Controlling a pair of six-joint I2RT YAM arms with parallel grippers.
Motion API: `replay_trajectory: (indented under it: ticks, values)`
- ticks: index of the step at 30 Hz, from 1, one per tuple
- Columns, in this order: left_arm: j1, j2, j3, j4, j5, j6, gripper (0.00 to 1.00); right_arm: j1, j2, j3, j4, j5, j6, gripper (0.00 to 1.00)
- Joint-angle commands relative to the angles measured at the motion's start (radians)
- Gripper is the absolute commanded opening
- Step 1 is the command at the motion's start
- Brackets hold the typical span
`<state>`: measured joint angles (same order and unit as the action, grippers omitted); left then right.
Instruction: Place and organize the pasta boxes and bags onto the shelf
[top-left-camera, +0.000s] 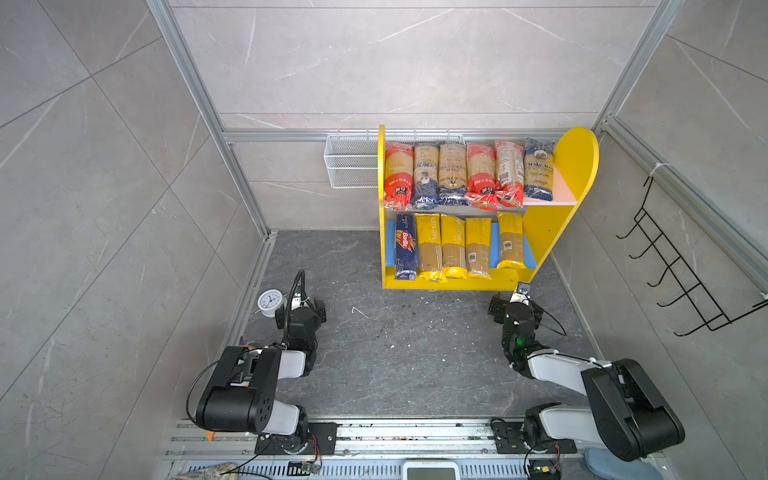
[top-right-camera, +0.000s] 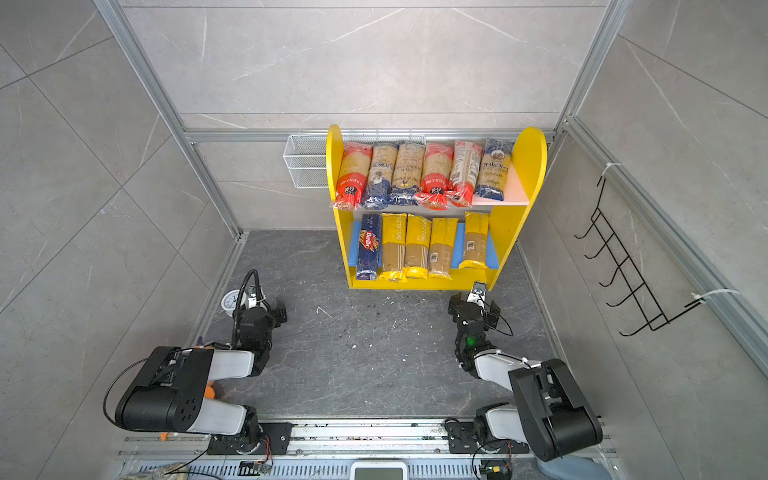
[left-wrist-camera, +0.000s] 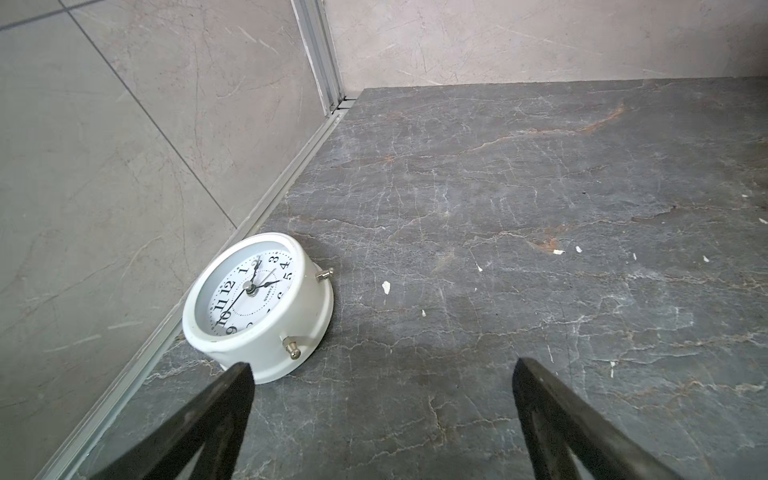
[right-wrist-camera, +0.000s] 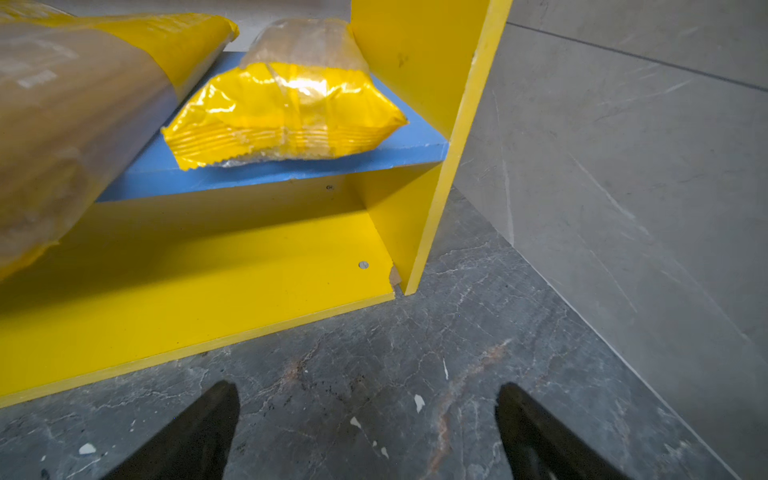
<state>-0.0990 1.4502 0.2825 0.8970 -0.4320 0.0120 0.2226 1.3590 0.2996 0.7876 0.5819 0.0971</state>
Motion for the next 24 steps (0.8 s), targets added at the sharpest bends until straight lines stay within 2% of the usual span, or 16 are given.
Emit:
replay_trajectory:
  ticks: [1, 2, 3, 4, 6, 8, 10, 11, 14, 24]
  values:
    - [0.075, 0.024, 0.060, -0.032, 0.157, -0.025, 0.99, -0.021, 0.104, -0.020, 0.251, -0.091, -0.079, 1.00]
    - [0.089, 0.069, 0.059, 0.018, 0.172, -0.018, 1.00, -0.021, 0.122, -0.006, 0.252, -0.105, -0.090, 1.00]
    - [0.090, 0.074, 0.047, 0.062, 0.179, -0.018, 1.00, -0.029, 0.097, 0.007, 0.166, -0.124, -0.064, 1.00]
    - [0.088, 0.055, 0.053, 0.015, 0.186, -0.023, 1.00, -0.056, 0.077, 0.009, 0.117, -0.169, -0.041, 1.00]
    - [0.090, 0.065, 0.055, 0.027, 0.187, -0.020, 1.00, -0.075, 0.125, 0.004, 0.177, -0.234, -0.054, 1.00]
    - [0.089, 0.057, 0.061, -0.003, 0.194, -0.023, 1.00, -0.077, 0.195, 0.001, 0.289, -0.252, -0.078, 1.00]
    - [0.093, 0.060, 0.060, 0.003, 0.196, -0.022, 1.00, -0.098, 0.145, 0.035, 0.117, -0.299, -0.044, 1.00]
    - [0.092, 0.058, 0.062, -0.002, 0.198, -0.023, 1.00, -0.110, 0.174, 0.032, 0.181, -0.317, -0.047, 1.00]
    - [0.096, 0.058, 0.060, 0.002, 0.200, -0.025, 1.00, -0.123, 0.154, 0.042, 0.123, -0.339, -0.038, 1.00]
    - [0.098, 0.058, 0.060, 0.003, 0.203, -0.027, 1.00, -0.124, 0.158, 0.035, 0.147, -0.340, -0.042, 1.00]
